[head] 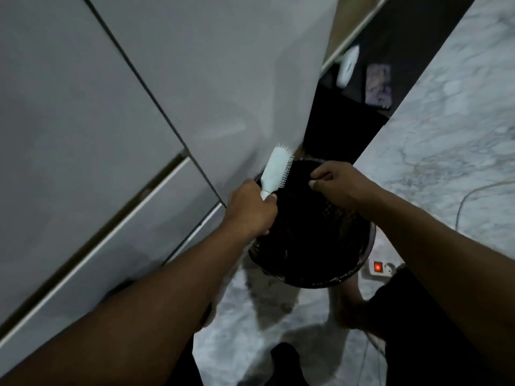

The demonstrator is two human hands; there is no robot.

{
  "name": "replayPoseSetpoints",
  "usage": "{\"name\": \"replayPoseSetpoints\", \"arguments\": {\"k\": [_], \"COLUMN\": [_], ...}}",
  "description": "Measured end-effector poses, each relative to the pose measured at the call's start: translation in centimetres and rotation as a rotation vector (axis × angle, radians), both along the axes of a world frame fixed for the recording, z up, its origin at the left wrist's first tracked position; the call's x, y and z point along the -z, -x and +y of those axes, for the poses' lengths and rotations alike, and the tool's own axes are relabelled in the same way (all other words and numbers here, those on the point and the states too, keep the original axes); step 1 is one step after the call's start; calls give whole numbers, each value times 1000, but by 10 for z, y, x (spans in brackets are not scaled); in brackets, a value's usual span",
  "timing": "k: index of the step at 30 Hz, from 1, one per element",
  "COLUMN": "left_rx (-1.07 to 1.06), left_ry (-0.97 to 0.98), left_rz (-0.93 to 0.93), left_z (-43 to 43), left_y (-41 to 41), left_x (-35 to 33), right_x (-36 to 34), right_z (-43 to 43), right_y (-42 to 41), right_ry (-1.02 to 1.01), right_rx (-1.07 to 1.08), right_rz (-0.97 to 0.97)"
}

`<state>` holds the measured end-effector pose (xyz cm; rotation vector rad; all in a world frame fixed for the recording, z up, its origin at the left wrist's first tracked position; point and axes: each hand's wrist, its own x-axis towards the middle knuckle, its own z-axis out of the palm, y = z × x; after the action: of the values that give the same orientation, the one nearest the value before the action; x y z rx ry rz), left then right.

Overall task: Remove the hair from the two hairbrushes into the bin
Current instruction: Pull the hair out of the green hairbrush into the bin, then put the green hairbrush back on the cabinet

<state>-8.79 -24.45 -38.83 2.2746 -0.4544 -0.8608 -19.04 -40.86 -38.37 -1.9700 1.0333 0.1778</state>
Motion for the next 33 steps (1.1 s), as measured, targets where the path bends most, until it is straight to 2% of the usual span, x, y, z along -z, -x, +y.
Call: {"name": "replayPoseSetpoints", "arguments": {"k": [3, 10, 14, 19, 26, 33], "left_rx": [20, 75, 58, -8, -152, -369], "left_ry": [55, 136, 188, 238, 220, 183], "left_rz": [-87, -382, -578, -796, -930, -910], "left_z": [-3, 5, 16, 39, 100, 198], "left_y": [7, 24, 32, 43, 26, -28], "left_x": [-51, -181, -259, -344, -420, -447], "right_x": [-55, -200, -284, -375, -453, -489], "right_z": [-6, -1, 16, 50, 107, 174], "right_y": [1, 15, 27, 32, 7, -56], "right_ry": [97, 310, 384, 577, 661, 649], "right_rx": [-12, -225, -238, -294, -371, -500], "right_rz": [-49, -46, -142, -228, -343, -395]}}
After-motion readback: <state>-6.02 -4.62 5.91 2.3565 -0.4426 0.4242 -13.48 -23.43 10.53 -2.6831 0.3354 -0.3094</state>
